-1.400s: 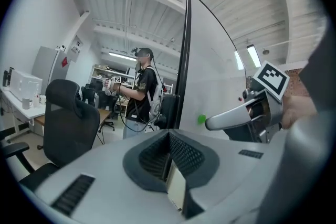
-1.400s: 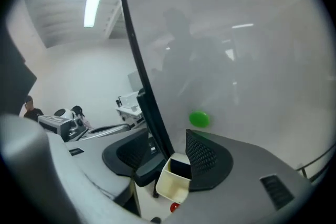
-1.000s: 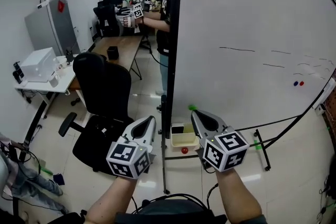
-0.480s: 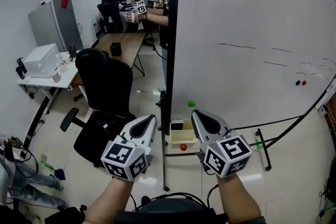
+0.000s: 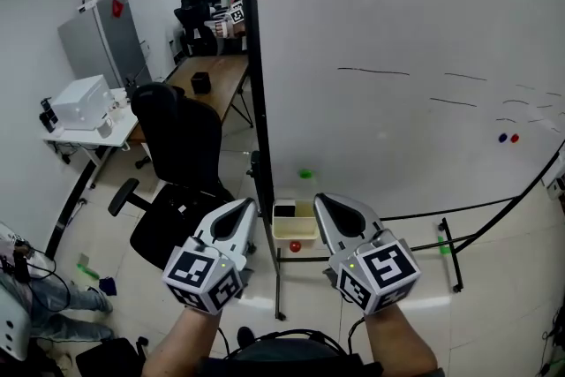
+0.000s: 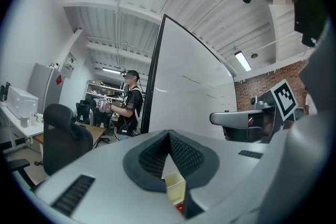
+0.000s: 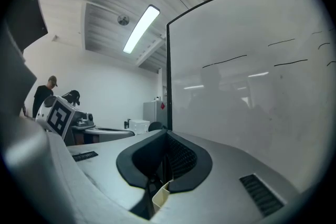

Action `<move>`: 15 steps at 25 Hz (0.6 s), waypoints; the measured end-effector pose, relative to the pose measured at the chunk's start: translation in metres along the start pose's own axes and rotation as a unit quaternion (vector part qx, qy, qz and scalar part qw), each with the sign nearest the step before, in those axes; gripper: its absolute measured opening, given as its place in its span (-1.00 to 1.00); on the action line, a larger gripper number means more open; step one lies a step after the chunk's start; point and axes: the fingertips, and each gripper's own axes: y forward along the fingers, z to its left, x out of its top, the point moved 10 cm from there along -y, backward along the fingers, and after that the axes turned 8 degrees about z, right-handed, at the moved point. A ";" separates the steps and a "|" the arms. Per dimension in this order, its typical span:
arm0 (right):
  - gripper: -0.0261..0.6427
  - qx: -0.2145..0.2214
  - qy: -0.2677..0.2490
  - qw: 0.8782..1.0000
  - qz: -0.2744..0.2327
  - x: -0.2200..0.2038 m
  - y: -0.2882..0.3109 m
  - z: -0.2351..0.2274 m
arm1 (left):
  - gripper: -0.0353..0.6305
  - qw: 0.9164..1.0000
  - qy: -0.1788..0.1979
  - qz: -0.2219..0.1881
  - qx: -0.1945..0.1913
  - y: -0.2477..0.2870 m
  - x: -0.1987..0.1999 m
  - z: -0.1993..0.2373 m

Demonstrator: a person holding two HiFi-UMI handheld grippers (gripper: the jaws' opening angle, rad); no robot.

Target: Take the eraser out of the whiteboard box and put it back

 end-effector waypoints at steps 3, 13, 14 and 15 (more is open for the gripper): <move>-0.89 0.014 -0.026 1.000 -0.004 -0.002 -0.012 -0.007 | -0.81 1.000 0.019 0.001 0.020 -0.004 0.004 -0.021; -0.89 0.058 -0.011 0.998 0.005 -0.009 -0.044 0.018 | -0.81 0.999 -0.001 -0.007 0.051 -0.061 -0.010 -0.055; -0.89 0.053 -0.016 0.998 0.005 -0.008 -0.050 0.029 | -0.81 0.999 -0.007 -0.011 0.048 -0.072 -0.012 -0.054; -0.89 0.046 -0.023 0.999 0.004 -0.006 -0.057 0.040 | -0.81 0.999 -0.010 -0.015 0.043 -0.083 -0.014 -0.053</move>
